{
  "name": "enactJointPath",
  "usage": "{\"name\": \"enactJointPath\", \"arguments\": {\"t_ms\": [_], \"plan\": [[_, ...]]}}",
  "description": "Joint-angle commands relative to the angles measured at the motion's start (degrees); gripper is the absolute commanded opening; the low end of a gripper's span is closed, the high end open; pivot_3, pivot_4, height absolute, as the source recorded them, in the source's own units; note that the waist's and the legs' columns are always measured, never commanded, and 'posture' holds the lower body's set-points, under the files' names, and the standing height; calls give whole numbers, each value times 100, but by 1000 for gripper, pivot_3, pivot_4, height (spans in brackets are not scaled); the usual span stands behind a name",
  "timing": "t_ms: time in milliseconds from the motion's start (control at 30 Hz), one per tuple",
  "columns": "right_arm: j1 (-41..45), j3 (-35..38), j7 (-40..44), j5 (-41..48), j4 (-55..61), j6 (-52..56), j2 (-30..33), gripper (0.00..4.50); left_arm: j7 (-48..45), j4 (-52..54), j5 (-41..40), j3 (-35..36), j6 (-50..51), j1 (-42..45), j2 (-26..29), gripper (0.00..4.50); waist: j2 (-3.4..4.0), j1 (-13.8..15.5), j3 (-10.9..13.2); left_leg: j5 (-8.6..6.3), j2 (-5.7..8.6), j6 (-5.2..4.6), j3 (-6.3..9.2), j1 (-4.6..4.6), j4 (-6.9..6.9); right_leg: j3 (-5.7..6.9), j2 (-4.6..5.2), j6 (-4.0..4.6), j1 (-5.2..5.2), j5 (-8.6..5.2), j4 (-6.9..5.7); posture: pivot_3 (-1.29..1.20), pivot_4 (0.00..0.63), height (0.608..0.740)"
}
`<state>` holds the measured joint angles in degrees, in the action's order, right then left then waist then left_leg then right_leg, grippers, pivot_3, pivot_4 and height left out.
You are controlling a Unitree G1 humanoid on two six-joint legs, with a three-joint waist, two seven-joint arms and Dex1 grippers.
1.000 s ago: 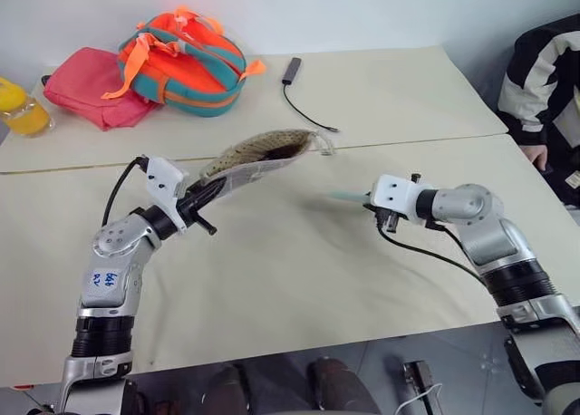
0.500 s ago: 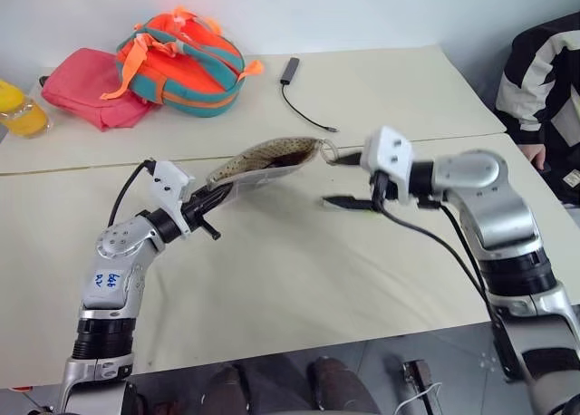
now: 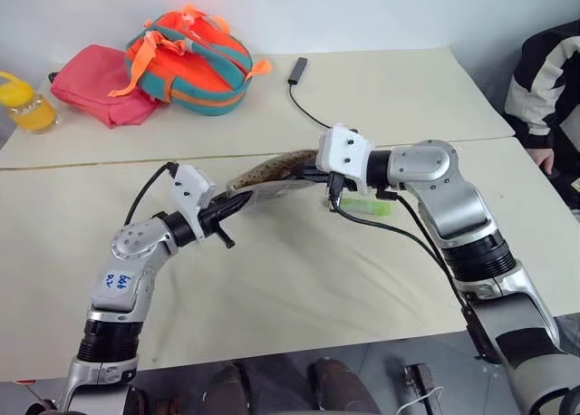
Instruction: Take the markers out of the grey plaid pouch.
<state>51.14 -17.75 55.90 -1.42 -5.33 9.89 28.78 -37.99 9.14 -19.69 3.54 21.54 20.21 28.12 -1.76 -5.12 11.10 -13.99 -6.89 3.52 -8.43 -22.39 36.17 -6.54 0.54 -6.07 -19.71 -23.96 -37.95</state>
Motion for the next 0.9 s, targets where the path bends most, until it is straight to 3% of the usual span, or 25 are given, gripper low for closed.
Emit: {"name": "enactJointPath", "arguments": {"t_ms": [33,167,433,667,767,900], "plan": [[133,-82,-151,-279,-86,-309,-66,51,-257,341,35,-130,-72,-29,193,0,0,-12,0,0,0,0,0,0,-1,-2,0,0,-1,0,0,0,150,740],[137,-639,-145,-1146,-422,-853,121,51,-340,427,-198,-184,131,91,139,0,0,-17,0,0,0,0,0,1,-1,0,0,0,-1,0,-1,0,150,740],[275,-725,193,-1260,-550,-608,19,51,-518,756,-1476,29,1552,118,-31,0,0,-14,0,0,-2,0,5,1,1,0,-1,0,-2,0,-6,0,150,740],[327,-661,1722,-667,879,506,597,51,-306,1008,-2947,641,3001,170,27,0,0,16,0,0,-2,0,33,1,-1,3,0,0,0,0,-5,0,150,740],[449,-600,2029,-405,1161,891,685,51,-288,994,-3228,737,3388,21,165,0,0,10,0,0,-1,0,40,1,2,6,1,0,6,0,-1,0,150,740],[437,-1030,1956,-775,879,796,585,51,-358,1023,-2500,281,2902,-194,378,0,0,3,0,0,-2,0,37,4,2,2,-2,1,13,0,0,0,150,740]]}}
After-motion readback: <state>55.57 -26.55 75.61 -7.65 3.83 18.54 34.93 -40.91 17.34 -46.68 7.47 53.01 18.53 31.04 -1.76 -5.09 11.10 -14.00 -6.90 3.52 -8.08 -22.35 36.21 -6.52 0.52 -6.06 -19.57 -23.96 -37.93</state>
